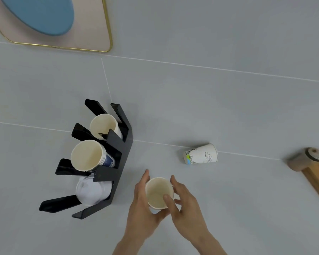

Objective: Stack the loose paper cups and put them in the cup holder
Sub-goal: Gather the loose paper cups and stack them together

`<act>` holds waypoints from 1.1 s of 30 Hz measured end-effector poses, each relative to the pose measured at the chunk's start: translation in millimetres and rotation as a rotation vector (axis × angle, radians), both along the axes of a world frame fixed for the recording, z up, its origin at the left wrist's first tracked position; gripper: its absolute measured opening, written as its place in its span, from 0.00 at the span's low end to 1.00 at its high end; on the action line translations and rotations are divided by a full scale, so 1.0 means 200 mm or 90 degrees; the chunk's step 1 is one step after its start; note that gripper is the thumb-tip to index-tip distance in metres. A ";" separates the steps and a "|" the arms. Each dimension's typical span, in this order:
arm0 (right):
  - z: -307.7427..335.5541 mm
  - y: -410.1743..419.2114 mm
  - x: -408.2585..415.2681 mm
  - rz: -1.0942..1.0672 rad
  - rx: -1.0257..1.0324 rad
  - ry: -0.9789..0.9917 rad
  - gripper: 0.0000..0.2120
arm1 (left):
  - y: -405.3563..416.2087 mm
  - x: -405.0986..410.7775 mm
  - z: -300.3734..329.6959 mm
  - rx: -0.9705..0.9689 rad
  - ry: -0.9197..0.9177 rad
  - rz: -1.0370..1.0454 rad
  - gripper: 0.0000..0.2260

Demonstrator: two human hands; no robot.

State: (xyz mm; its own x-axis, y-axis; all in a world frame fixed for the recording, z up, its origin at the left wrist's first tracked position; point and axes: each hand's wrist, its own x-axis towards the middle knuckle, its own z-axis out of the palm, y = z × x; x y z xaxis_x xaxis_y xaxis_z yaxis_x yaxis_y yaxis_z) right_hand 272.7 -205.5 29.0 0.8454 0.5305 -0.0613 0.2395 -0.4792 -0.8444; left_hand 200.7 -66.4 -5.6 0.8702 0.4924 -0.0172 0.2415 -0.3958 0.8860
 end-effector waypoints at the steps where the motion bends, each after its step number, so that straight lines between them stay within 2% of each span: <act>1: -0.02 0.01 0.00 0.007 -0.012 0.002 0.29 | 0.00 0.01 0.00 0.026 0.002 -0.009 0.54; 4: -0.06 0.03 0.01 -0.001 -0.002 0.026 0.28 | 0.01 0.03 0.00 0.079 0.021 -0.017 0.49; 7: -0.10 0.03 0.03 0.001 0.003 0.028 0.28 | 0.01 0.04 -0.03 0.100 0.034 -0.005 0.48; 10: -0.12 0.01 0.08 -0.014 0.052 0.096 0.25 | 0.01 0.05 -0.05 0.103 0.032 0.005 0.47; 14: -0.15 -0.08 0.37 -0.300 0.091 0.170 0.15 | 0.01 0.09 -0.06 0.101 0.036 0.023 0.46; 16: -0.15 -0.14 0.56 -0.414 0.060 0.173 0.16 | 0.02 0.12 -0.05 0.099 0.035 0.026 0.46; 18: -0.16 -0.19 0.74 -0.458 -0.029 0.146 0.20 | 0.02 0.14 -0.05 0.100 0.034 0.026 0.46; 20: -0.18 -0.23 0.89 -0.470 -0.095 0.165 0.26 | 0.02 0.17 -0.05 0.103 0.039 0.026 0.46; 23: -0.21 -0.25 1.02 -0.487 -0.054 0.290 0.29 | 0.03 0.19 -0.06 0.104 0.049 0.027 0.46; 27: -0.29 -0.23 1.04 -0.463 0.001 0.361 0.19 | 0.03 0.20 -0.05 0.112 0.046 0.028 0.46; 33: -0.22 -0.17 0.90 -0.464 0.187 0.397 0.11 | 0.03 0.21 -0.04 0.104 0.036 0.034 0.46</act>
State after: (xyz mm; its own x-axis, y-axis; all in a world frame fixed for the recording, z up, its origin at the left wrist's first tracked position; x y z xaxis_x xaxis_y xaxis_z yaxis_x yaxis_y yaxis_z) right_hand 452.6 -238.7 -14.7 0.8317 -0.0387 -0.5538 -0.5550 -0.0859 -0.8274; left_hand 241.8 -60.5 -14.5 0.8422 0.5389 0.0183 0.3143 -0.5183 0.7954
